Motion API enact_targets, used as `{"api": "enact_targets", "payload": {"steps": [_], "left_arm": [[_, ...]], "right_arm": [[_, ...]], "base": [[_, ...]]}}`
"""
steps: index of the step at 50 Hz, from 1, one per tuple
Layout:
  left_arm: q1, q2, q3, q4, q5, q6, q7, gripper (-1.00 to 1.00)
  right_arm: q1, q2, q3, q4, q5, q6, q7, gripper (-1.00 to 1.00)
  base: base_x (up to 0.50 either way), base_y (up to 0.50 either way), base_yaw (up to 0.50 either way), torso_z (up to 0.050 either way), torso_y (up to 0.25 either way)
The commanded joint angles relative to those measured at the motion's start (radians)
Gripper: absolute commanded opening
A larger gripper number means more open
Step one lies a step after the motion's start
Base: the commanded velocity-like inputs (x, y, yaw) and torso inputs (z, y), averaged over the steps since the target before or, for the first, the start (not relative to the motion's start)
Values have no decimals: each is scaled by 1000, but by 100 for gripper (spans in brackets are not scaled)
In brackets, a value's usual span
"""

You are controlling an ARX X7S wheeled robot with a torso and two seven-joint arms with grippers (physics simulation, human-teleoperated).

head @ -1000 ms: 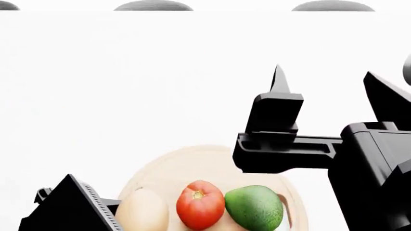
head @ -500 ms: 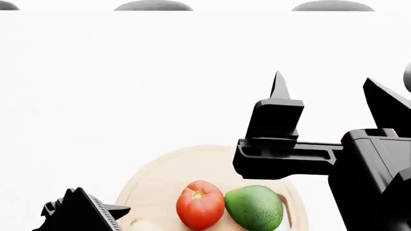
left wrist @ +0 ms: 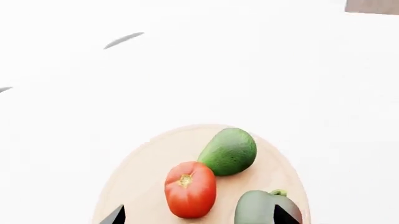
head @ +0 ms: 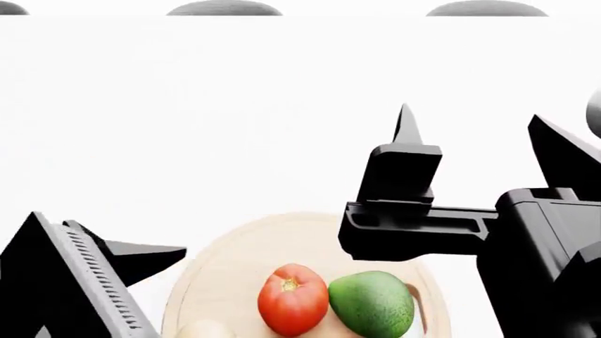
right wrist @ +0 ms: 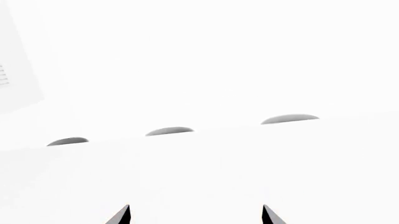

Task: Place the avocado, onion, tomato and bell pepper on the cutting board.

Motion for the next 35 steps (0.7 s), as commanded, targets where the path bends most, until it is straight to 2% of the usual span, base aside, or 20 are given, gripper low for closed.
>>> {"api": "enact_targets", "payload": {"steps": [1,5,9,14,17,23,27,31,35], "left_arm": [[-284,-78,-189,71,-279,51,-38,100],[-315,-149,-239,53,-279,75,-44,100],[-227,-246,-270,57,-166,166,-55,100],[1,-358,-262,103,3,386,-107,100],[110,-392,-243,142,139,476,-161,100],[297,-435,-198,165,293,648,-223,100],[409,-474,-174,161,379,781,-267,100],[532,-505,-126,156,486,897,-306,100],[639,-512,-74,139,590,985,-342,100]], "right_arm": [[31,-14,-9,22,-8,12,-7,100],[60,-27,-18,50,-30,32,-30,100],[43,-31,-13,72,-85,39,-75,100],[-14,-22,4,87,-173,29,-128,100],[-61,-5,25,72,-214,11,-143,100],[-166,44,84,17,-269,-42,-144,100],[-312,104,172,-33,-309,-118,-136,100],[-555,161,295,-103,-408,-197,-115,100],[-851,169,489,-154,-489,-265,-101,100]], "base": [[0,0,0,0,0],[0,0,0,0,0],[0,0,0,0,0],[0,0,0,0,0],[0,0,0,0,0],[0,0,0,0,0],[0,0,0,0,0],[0,0,0,0,0],[0,0,0,0,0]]}}
